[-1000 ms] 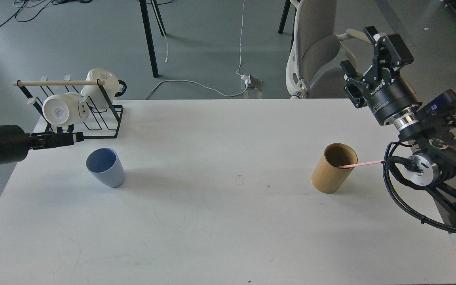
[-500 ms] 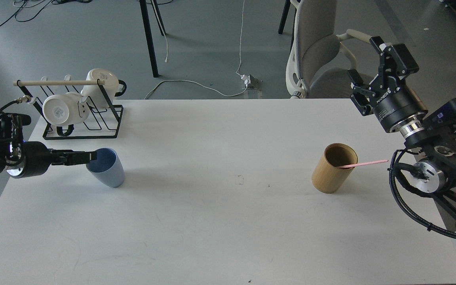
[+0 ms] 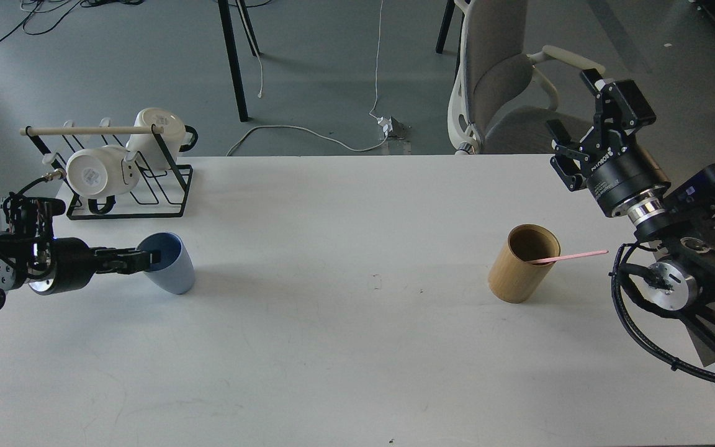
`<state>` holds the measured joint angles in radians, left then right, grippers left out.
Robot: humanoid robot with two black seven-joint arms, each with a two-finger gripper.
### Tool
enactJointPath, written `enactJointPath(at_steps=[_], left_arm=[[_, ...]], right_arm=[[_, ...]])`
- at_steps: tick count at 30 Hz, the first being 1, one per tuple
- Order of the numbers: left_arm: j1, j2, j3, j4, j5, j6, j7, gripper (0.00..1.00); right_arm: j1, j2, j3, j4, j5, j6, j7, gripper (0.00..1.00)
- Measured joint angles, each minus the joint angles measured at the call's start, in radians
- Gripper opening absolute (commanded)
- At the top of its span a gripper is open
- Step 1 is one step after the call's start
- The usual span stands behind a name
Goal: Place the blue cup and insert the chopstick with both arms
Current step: 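Grasp the blue cup with the left gripper, then carry the blue cup toward the table center and set it upright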
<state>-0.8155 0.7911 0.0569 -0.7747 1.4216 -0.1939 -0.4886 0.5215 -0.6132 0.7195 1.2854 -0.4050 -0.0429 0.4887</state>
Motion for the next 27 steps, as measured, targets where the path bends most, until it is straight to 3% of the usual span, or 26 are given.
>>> enactJointPath(at_steps=[3,12,19,23,27], left_arm=[[0.0,-0.001,0.0,0.0,0.0,0.009,0.0,0.01],[-0.023,0.015,-0.006,-0.028,-0.003,0.013,0.0,0.0],[-0.203,0.019,-0.006,-0.259,-0.003,-0.029,0.0,0.01],[-0.372,-0.148,0.045,-0.313,0.0,-0.113,0.0,0.01],[-0.532,-0.382,0.227,-0.209,0.002,-0.132,0.0,0.01]], right_arm=[[-0.005,-0.004,0.0,0.0,0.0,0.0,0.0,0.95],[-0.022,-0.006,0.001,-0.002,0.0,-0.001,0.0,0.95],[-0.023,0.004,0.066,-0.033,0.002,-0.009,0.0,0.95],[-0.015,0.013,0.159,-0.08,0.003,-0.012,0.0,0.95],[-0.006,0.023,0.212,-0.114,0.003,-0.007,0.0,0.95]])
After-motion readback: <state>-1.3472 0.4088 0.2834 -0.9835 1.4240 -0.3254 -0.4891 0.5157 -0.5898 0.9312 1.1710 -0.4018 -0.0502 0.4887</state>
